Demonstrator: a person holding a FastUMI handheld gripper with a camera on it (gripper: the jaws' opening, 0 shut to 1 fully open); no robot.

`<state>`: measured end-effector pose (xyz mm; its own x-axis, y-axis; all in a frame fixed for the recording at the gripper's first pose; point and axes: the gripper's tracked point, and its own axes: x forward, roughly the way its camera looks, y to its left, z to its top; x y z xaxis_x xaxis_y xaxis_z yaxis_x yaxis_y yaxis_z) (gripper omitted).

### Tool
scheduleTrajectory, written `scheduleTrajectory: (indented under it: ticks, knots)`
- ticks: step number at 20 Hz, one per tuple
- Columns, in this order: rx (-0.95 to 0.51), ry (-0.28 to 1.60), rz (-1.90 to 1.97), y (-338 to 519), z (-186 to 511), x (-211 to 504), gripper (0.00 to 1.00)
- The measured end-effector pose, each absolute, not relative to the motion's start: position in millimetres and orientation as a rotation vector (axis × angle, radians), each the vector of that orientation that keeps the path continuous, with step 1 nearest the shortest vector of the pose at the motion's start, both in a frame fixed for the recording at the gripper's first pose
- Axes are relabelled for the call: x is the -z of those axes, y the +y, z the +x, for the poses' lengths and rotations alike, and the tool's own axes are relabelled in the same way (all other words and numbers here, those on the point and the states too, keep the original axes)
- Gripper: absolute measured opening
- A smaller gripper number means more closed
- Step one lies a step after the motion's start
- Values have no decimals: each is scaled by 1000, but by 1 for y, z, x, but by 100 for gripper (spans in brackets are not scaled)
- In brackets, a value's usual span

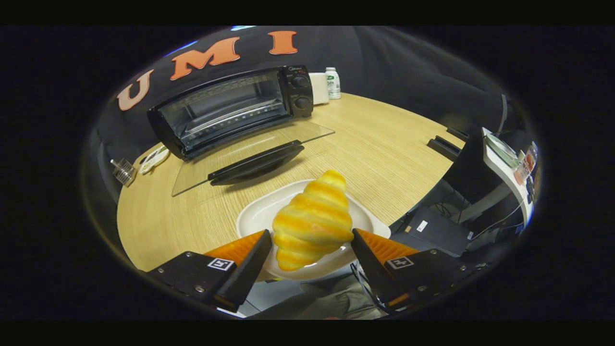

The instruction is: Open the toaster oven, put the food inside, and close the toaster oven door.

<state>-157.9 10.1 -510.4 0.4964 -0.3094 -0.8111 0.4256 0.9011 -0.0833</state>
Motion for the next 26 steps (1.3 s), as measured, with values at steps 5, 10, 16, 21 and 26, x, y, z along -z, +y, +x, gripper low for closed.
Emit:
scheduleTrajectory:
  ticks: [5,10,16,21,26]
  knots:
    - [438,958,162,14,-155,507,87]
    - [412,896,161,11,-150,468,83]
    - [358,828,180,11,-129,420,82]
    - [268,772,141,17,-83,393,82]
    - [157,741,80,28,-24,379,82]
